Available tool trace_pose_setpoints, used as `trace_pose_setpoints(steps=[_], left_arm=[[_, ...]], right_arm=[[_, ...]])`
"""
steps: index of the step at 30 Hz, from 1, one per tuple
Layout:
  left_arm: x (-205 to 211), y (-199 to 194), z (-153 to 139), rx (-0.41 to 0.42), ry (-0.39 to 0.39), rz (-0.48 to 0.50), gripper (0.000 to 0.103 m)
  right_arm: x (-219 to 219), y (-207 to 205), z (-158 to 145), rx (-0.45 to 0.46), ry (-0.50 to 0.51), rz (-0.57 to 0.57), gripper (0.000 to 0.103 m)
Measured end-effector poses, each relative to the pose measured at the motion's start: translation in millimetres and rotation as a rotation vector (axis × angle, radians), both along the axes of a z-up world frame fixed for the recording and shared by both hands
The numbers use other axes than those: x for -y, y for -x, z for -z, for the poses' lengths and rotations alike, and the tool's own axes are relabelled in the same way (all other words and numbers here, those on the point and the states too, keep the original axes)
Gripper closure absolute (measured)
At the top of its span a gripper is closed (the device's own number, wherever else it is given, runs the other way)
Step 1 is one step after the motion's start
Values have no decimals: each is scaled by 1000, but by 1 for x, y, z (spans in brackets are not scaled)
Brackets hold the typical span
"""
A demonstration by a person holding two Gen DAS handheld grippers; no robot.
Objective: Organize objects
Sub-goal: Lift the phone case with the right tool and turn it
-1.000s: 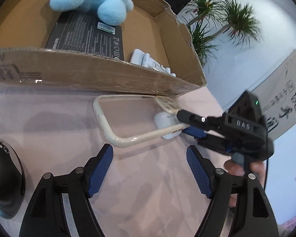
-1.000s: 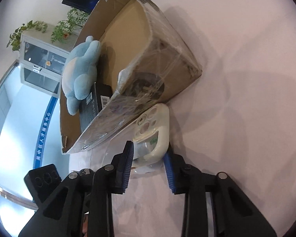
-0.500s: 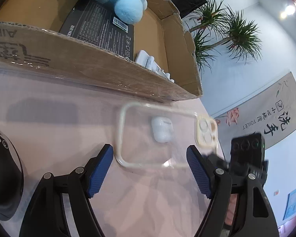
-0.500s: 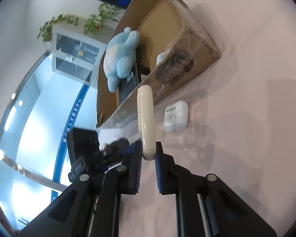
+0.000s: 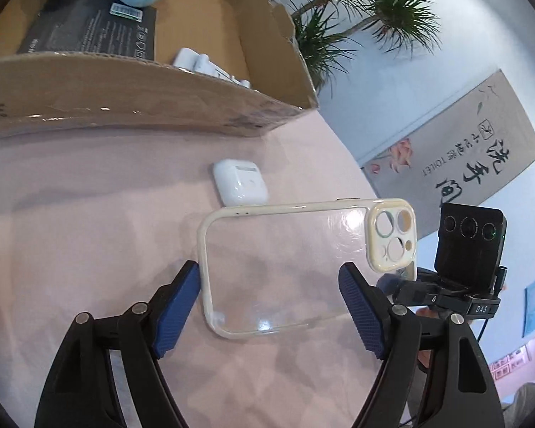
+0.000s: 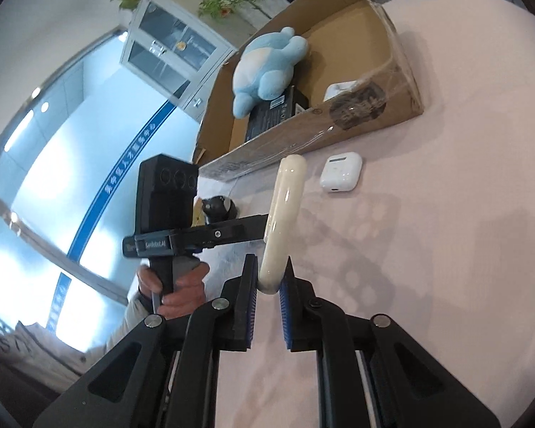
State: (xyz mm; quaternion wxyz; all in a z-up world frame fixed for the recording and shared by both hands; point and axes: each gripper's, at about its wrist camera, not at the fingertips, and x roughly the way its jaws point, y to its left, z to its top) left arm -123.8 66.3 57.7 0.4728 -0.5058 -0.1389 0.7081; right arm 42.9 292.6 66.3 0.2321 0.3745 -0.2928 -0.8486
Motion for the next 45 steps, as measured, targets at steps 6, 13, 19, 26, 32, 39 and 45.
trace_pose_setpoints(steps=[6, 13, 19, 26, 32, 39, 45], left_arm=[[-14, -18, -1, -25, -11, 138, 85], [-5, -12, 0, -34, 29, 66, 78], [15, -11, -2, -48, 33, 44, 54], [59, -24, -46, -155, 23, -8, 35], [72, -86, -52, -200, 358, -78, 32], [37, -131, -28, -168, 430, -61, 32], [-4, -149, -19, -191, 481, -30, 86]], right_arm=[[-3, 8, 4, 21, -44, 39, 93], [6, 18, 13, 57, -106, 69, 97], [27, 8, 1, 78, -261, -34, 94], [142, -53, -21, -39, -813, -218, 86], [161, -95, -33, -186, -712, -250, 23], [56, -80, 4, 41, -574, 188, 55], [63, -83, 34, 84, -645, 204, 89]])
